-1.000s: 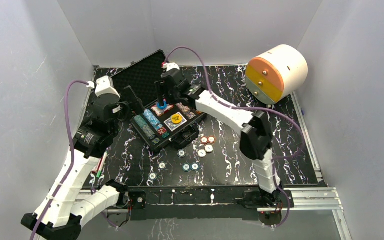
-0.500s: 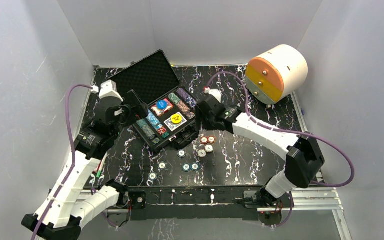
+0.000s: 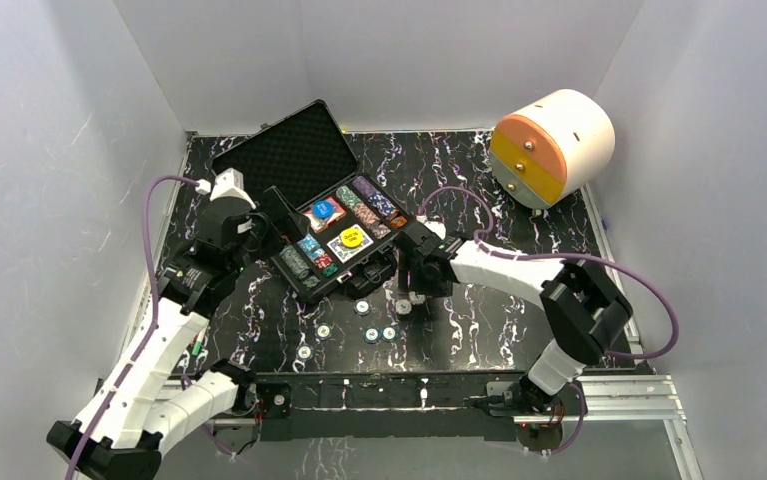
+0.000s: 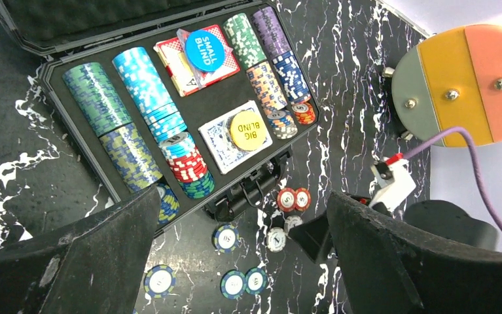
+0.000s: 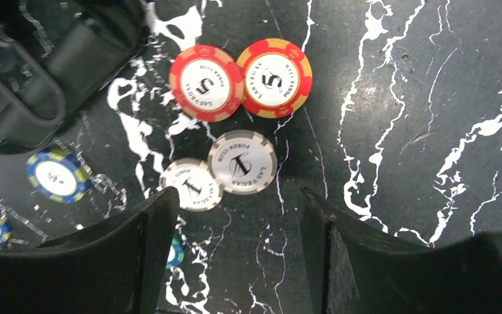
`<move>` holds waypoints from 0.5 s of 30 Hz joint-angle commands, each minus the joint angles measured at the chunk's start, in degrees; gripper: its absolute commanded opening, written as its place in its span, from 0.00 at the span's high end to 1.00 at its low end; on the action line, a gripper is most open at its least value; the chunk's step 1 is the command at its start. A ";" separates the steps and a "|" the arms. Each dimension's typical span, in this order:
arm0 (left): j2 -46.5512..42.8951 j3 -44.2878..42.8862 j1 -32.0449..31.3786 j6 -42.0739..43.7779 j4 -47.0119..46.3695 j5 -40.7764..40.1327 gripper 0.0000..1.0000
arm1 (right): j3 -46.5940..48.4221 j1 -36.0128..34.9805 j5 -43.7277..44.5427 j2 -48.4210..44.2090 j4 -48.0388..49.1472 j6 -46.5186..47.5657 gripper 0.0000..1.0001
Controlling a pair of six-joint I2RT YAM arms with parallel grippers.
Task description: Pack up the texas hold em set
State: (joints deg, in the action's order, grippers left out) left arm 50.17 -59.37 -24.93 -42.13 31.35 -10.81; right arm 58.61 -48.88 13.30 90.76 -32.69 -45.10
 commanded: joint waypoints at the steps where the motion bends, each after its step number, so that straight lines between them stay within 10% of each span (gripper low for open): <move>1: 0.84 1.08 -0.03 -1.39 -1.91 2.12 0.02 | 1.95 -0.15 3.18 2.86 0.26 -2.71 0.26; 15: 3.46 1.27 -0.03 -1.29 -3.14 1.74 0.02 | 3.61 -0.13 2.79 8.64 1.49 -1.54 0.49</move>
State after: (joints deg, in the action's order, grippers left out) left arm 53.08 -58.48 -24.93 -43.53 29.15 -9.61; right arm 60.49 -48.88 15.09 98.45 -31.48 -46.22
